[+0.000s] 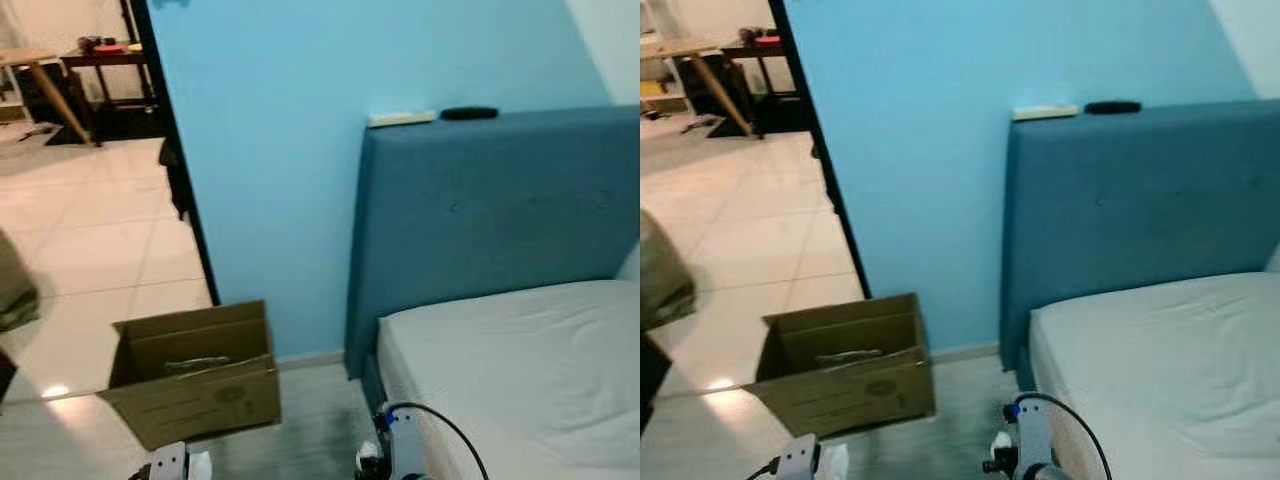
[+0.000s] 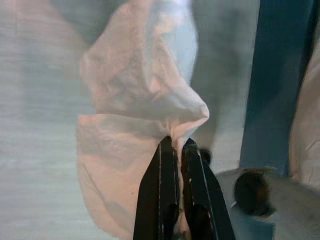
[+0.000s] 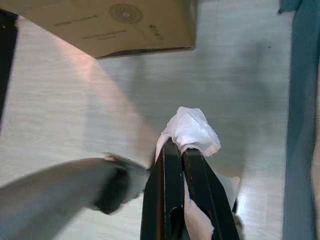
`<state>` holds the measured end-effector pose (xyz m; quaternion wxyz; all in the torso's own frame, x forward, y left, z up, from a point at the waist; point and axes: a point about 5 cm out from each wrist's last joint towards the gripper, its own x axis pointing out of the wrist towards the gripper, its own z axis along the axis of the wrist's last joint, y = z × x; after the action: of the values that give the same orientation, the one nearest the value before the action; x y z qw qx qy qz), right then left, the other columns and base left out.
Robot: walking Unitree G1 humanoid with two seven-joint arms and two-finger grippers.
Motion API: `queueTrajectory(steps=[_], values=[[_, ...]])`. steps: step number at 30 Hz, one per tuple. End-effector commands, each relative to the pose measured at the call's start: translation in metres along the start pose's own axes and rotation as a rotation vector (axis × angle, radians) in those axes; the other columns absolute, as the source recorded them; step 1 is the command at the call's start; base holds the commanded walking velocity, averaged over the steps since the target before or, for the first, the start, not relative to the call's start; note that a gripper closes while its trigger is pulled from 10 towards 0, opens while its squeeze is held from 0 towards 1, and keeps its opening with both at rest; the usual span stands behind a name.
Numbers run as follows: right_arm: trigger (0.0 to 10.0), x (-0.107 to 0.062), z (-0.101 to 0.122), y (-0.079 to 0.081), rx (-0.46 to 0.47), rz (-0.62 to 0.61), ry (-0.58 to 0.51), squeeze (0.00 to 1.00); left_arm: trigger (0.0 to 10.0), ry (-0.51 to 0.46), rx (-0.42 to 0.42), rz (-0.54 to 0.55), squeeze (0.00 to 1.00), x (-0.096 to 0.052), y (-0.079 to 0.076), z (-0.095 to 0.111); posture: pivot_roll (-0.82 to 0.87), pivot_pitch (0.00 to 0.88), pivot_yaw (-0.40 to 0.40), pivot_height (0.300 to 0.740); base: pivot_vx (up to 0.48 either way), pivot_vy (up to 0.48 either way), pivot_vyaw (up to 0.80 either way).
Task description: Clean up the room
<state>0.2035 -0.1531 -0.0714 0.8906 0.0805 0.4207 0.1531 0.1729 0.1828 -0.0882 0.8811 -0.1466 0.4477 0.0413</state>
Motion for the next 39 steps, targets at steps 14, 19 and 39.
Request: queueTrajectory(steps=[14, 19, 39], values=[[10.0, 0.002, -0.002, 0.004, -0.007, 0.003, 0.007, 0.0, 10.0, -0.006, -0.015, 0.02, 0.0, 0.0, 0.003, 0.003, -0.02, 0.0, -0.024, 0.74, 0.0, 0.0, 0.73], [10.0, 0.0, -0.005, 0.002, -0.008, -0.004, 0.018, 0.0, 10.0, -0.023, -0.02, 0.01, 0.0, 0.001, 0.001, 0.007, -0.02, 0.0, -0.022, 0.74, 0.0, 0.0, 0.73], [10.0, 0.011, 0.032, 0.015, -0.109, 0.023, -0.068, 0.0, 10.0, -0.201, -0.001, -0.081, 0.0, 0.009, -0.023, 0.061, -0.02, 0.0, -0.027, 0.74, 0.054, 0.0, 0.56]])
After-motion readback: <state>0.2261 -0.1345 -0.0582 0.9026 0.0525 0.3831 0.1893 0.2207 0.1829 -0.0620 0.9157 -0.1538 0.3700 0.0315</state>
